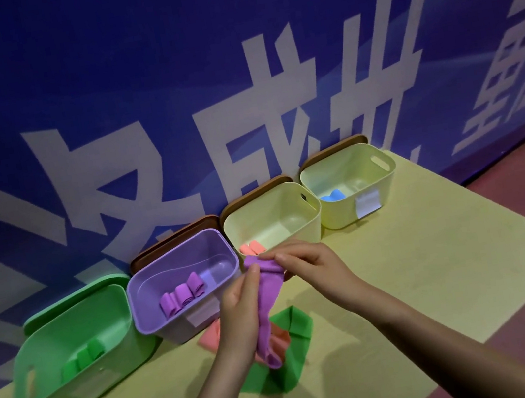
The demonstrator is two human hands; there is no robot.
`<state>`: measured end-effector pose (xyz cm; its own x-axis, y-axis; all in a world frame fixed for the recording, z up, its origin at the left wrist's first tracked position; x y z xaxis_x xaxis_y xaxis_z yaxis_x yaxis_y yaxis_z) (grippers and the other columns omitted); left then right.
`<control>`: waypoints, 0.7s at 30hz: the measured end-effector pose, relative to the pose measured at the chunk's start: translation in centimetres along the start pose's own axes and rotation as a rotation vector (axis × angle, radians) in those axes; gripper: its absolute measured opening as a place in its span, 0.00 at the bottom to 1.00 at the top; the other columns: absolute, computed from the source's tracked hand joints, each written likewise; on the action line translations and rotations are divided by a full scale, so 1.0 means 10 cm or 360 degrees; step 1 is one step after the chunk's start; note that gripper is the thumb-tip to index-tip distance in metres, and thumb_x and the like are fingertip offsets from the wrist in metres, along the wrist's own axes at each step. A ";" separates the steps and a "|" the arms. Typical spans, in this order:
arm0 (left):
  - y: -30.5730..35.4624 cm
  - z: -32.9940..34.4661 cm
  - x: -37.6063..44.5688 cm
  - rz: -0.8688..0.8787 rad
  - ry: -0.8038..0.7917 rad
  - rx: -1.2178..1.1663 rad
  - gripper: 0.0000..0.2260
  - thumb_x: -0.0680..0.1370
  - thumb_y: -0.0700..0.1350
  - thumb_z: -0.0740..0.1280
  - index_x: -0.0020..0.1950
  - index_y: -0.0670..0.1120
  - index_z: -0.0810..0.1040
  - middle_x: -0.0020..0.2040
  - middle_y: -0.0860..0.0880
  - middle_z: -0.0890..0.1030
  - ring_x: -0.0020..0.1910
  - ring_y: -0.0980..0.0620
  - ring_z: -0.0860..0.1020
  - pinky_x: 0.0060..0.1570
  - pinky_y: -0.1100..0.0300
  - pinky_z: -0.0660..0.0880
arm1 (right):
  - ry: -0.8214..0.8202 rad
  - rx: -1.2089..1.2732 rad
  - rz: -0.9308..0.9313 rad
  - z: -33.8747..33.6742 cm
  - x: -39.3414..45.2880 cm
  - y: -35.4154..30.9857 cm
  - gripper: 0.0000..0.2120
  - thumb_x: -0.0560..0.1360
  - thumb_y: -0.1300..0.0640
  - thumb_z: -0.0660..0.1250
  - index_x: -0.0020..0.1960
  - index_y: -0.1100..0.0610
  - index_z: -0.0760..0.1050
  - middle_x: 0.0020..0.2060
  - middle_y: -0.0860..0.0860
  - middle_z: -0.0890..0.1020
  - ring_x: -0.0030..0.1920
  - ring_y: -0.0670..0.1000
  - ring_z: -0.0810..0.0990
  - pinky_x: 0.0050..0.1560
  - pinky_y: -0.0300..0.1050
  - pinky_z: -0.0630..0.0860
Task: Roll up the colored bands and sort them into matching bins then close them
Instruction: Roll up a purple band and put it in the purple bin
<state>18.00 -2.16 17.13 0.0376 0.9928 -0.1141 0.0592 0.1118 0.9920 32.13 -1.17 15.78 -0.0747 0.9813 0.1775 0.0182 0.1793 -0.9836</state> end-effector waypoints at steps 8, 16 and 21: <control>-0.14 -0.08 0.02 0.0184 0.0049 0.0516 0.14 0.82 0.44 0.57 0.44 0.37 0.76 0.31 0.51 0.74 0.28 0.61 0.70 0.31 0.67 0.66 | -0.0167 0.0075 0.0188 0.06 0.10 0.08 0.07 0.75 0.64 0.69 0.51 0.55 0.81 0.41 0.48 0.83 0.40 0.44 0.79 0.42 0.40 0.76; -0.13 0.01 0.07 -0.0034 0.0058 0.0121 0.11 0.81 0.43 0.60 0.47 0.42 0.81 0.33 0.51 0.81 0.33 0.55 0.76 0.33 0.65 0.69 | -0.0228 -0.0010 0.0049 -0.02 0.19 0.09 0.08 0.72 0.65 0.71 0.42 0.53 0.78 0.34 0.52 0.78 0.33 0.46 0.76 0.38 0.41 0.74; -0.13 0.09 0.12 -0.0028 0.0014 0.0112 0.11 0.77 0.51 0.62 0.43 0.48 0.81 0.36 0.48 0.82 0.38 0.49 0.79 0.43 0.57 0.73 | -0.0261 -0.0007 0.0003 -0.11 0.17 0.04 0.05 0.69 0.61 0.71 0.38 0.56 0.74 0.31 0.51 0.75 0.32 0.45 0.73 0.35 0.37 0.70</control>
<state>18.86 -1.19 15.69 0.0273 0.9910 -0.1310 0.1298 0.1264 0.9834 33.09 0.62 15.75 -0.2366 0.9570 0.1678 0.0226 0.1781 -0.9838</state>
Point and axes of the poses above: each hand's wrist, its own x-axis towards the middle knuckle, its own z-axis out of the palm, y = z × x, the point moved 3 cm from there along x, towards the middle knuckle
